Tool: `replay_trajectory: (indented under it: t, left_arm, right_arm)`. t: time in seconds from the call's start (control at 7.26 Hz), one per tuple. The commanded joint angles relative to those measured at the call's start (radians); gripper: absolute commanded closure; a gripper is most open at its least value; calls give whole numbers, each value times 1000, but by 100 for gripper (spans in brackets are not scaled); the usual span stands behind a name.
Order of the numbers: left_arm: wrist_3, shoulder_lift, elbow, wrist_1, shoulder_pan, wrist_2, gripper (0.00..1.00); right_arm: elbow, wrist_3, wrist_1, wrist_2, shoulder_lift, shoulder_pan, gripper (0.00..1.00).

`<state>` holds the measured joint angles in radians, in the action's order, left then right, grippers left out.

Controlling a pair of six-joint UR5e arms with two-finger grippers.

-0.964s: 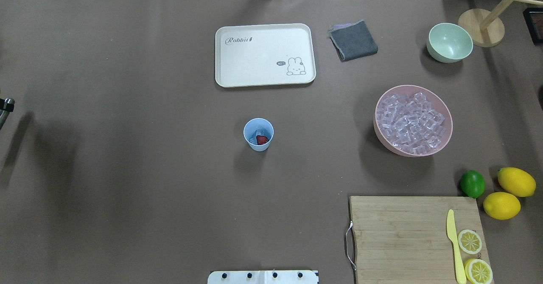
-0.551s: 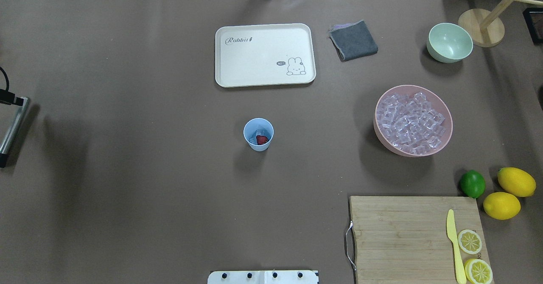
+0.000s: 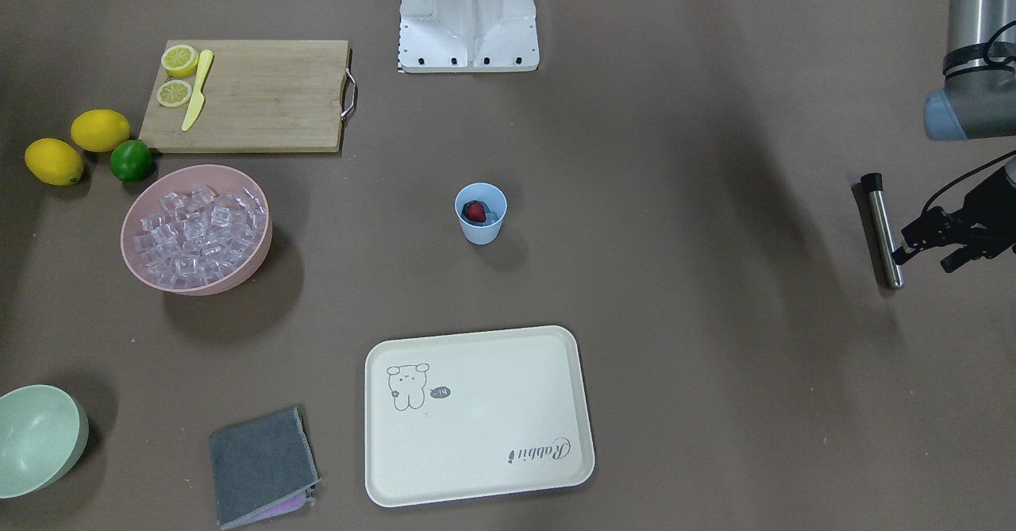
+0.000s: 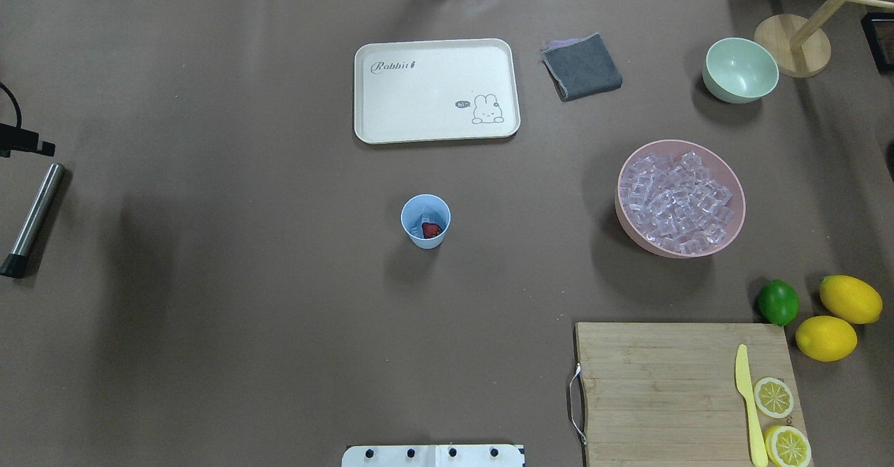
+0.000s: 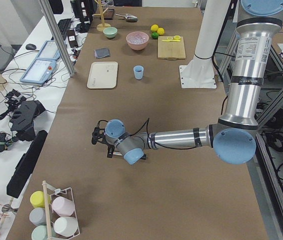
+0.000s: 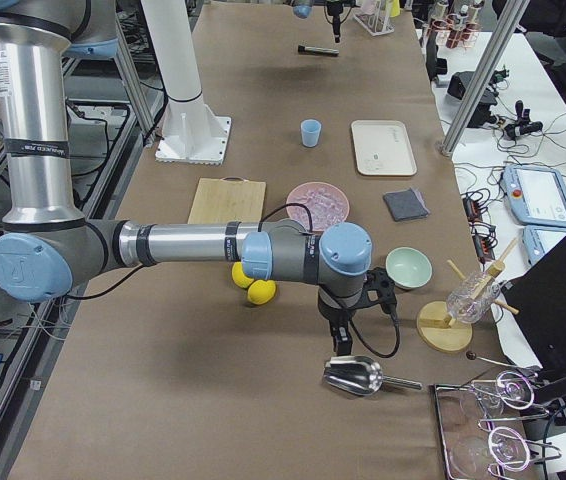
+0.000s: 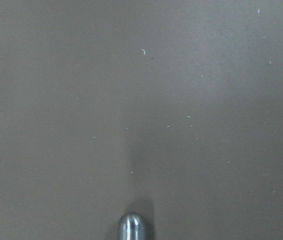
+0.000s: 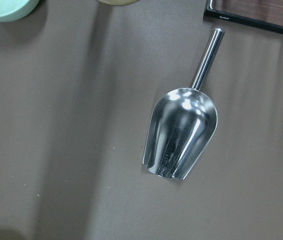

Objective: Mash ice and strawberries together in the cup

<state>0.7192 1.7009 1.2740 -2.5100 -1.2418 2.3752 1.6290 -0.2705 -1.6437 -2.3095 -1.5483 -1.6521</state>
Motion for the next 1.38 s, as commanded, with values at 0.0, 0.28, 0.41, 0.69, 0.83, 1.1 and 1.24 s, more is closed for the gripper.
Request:
replay_trajectory:
  t: [0.0,0.28,0.41,0.69,0.83,1.1,1.24]
  left_arm:
    - [-10,74,78,205,-112,103,2]
    - [-112,103,103,308,-189,133,2]
    - [-166,132,105,374,-224,127,2]
    - [-259,148,113,508,-290,133,2]
    - [-271,151,111,546,-326,137,2]
    - [-306,161,125,625,-326,118,2]
    - [-320,163,129,654,-327,108,2]
  right_arm:
    - [3,-38,2,2,-10,-8,1]
    - [5,-32,-5,4,-6,-6,1]
    - [6,-29,-5,1,-7,-6,1]
    - [18,-27,-4,-7,-19,-6,1]
    - [22,-26,-5,-7,-18,-6,1]
    - [22,-23,-8,-7,-7,-5,1]
    - [22,-21,-8,-7,-6,-5,1]
